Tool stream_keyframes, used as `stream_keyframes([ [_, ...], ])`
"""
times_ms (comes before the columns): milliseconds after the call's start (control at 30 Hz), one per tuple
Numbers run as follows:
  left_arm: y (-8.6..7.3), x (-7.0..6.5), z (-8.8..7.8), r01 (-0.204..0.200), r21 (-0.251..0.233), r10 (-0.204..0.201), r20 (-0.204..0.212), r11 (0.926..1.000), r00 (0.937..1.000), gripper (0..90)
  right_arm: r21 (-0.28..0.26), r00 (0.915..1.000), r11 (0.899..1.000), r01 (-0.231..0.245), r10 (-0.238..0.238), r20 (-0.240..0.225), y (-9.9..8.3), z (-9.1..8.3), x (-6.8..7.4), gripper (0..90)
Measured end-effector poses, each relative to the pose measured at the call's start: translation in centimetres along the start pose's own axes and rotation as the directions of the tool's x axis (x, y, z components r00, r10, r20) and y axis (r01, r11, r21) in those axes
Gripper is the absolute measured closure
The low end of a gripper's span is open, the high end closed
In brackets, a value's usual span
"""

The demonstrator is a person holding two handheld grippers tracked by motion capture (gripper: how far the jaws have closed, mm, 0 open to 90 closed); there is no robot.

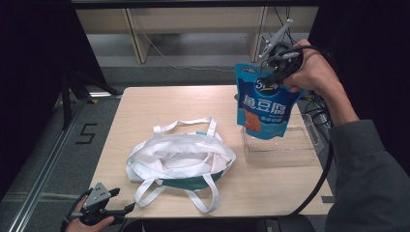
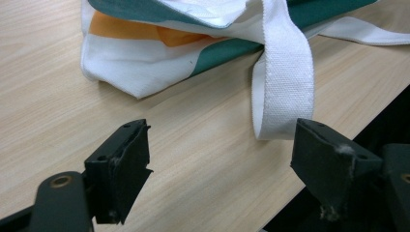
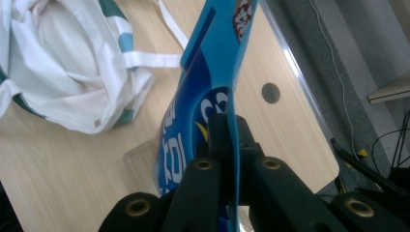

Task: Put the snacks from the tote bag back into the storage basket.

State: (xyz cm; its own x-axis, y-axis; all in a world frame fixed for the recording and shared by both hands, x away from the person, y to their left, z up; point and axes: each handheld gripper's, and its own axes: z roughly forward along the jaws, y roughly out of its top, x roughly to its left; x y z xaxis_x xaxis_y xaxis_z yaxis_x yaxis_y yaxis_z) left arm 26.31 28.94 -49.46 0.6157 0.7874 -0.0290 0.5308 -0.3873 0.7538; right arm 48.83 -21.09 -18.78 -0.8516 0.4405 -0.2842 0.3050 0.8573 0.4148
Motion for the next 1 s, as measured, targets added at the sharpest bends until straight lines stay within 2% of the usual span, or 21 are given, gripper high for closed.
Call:
stream_keyframes([
  [67, 0.0, 0.1, 0.1, -0.001, -0.007, 0.001, 0.008, 1.0, 1.0, 20.6, 0.005, 1.0, 1.0, -0.003, 0.003, -0.001, -0.5, 0.1, -0.2, 90.0],
  [100, 0.0, -0.2, 0.3, 0.052, -0.044, -0.051, 0.015, 0.9977, 0.9986, 20.5, 0.013, 0.9998, 1.0, -0.018, 0.018, 0.001, -1.0, 0.1, -0.4, 90.0],
  [133, 0.0, -0.2, 0.3, 0.052, -0.044, -0.051, 0.015, 0.9977, 0.9986, 20.5, 0.015, 0.9997, 1.0, -0.016, 0.016, 0.016, -1.2, 0.1, -0.4, 90.0],
  [167, 0.0, 0.1, 0.0, 0.011, -0.004, -0.011, 0.013, 0.9999, 0.9998, 20.5, 0.021, 0.9996, 0.999, -0.028, 0.028, 0.003, -1.4, 0.1, -0.4, 90.0],
  [233, 0.0, 0.1, 0.0, 0.017, -0.019, -0.017, 0.013, 0.9997, 0.9998, 20.4, 0.023, 0.9989, 0.999, -0.046, 0.046, 0.005, -1.7, 0.1, -0.3, 90.0],
  [267, 0.0, -0.1, 0.2, 0.053, -0.049, -0.053, 0.018, 0.9974, 0.9985, 20.4, 0.009, 0.9997, 1.0, -0.025, 0.025, 0.001, -2.2, 0.2, -0.7, 90.0],
  [300, 0.0, 0.1, 0.0, 0.028, -0.03, -0.028, 0.013, 0.9992, 0.9995, 20.4, 0.011, 0.9994, 0.999, -0.035, 0.035, 0.006, -2.4, 0.3, -0.8, 90.0],
  [367, 0.0, 0.0, 0.1, 0.042, -0.04, -0.042, 0.011, 0.9983, 0.9991, 20.3, 0.01, 0.9992, 0.999, -0.039, 0.039, 0.005, -2.9, 0.5, -1.0, 90.0],
  [433, 0.0, 0.1, 0.1, 0.033, -0.033, -0.033, 0.009, 0.9989, 0.9994, 20.2, 0.007, 0.9985, 0.999, -0.054, 0.054, -0.011, -3.3, 0.8, -1.2, 90.0],
  [500, 0.0, -0.1, 0.2, 0.052, -0.047, -0.051, 0.019, 0.9976, 0.9985, 20.2, 0.014, 0.998, 0.998, -0.063, 0.063, -0.009, -3.4, 1.0, -1.2, 90.0],
  [533, 0.0, -0.1, 0.2, 0.052, -0.047, -0.051, 0.019, 0.9975, 0.9985, 20.2, 0.014, 0.9988, 0.999, -0.048, 0.048, -0.012, -3.5, 1.2, -1.3, 90.0],
  [600, 0.0, -0.1, 0.2, 0.052, -0.045, -0.051, 0.02, 0.9976, 0.9985, 20.2, 0.01, 0.9987, 0.999, -0.049, 0.049, -0.01, -3.8, 1.6, -1.4, 90.0],
  [667, 0.0, -0.1, 0.2, 0.052, -0.044, -0.051, 0.019, 0.9977, 0.9985, 20.1, 0.014, 0.9986, 0.999, -0.043, 0.043, -0.03, -4.1, 2.0, -1.4, 90.0],
  [700, 0.0, -0.1, 0.2, 0.053, -0.044, -0.052, 0.019, 0.9976, 0.9985, 20.2, 0.013, 0.9979, 0.998, -0.059, 0.059, -0.027, -4.2, 2.2, -1.3, 90.0],
  [733, 0.0, -0.1, 0.2, 0.054, -0.046, -0.053, 0.019, 0.9975, 0.9984, 20.2, 0.009, 0.9987, 0.999, -0.041, 0.041, -0.032, -4.3, 2.3, -1.4, 90.0],
  [767, 0.0, -0.1, 0.2, 0.054, -0.046, -0.053, 0.019, 0.9975, 0.9984, 20.2, 0.008, 0.9983, 0.999, -0.05, 0.05, -0.032, -4.4, 2.4, -1.4, 90.0],
  [800, 0.0, 0.0, 0.2, 0.038, -0.035, -0.037, 0.02, 0.9987, 0.9991, 20.2, 0.008, 0.9983, 0.999, -0.05, 0.05, -0.032, -4.4, 2.4, -1.4, 90.0],
  [833, 0.0, 0.0, 0.2, 0.051, -0.042, -0.05, 0.018, 0.9978, 0.9986, 20.2, 0.005, 0.9972, 0.998, -0.063, 0.063, -0.042, -4.6, 2.7, -1.2, 90.0],
  [933, 0.0, -0.1, 0.3, 0.061, -0.042, -0.06, 0.019, 0.9973, 0.998, 20.1, 0.0, 0.9969, 0.999, -0.051, 0.051, -0.059, -5.1, 3.2, -1.4, 90.0],
  [1000, 0.0, 0.0, 0.2, 0.05, -0.045, -0.049, 0.019, 0.9977, 0.9986, 20.1, 0.0, 0.9966, 0.999, -0.048, 0.048, -0.067, -5.2, 3.5, -1.4, 90.0],
])
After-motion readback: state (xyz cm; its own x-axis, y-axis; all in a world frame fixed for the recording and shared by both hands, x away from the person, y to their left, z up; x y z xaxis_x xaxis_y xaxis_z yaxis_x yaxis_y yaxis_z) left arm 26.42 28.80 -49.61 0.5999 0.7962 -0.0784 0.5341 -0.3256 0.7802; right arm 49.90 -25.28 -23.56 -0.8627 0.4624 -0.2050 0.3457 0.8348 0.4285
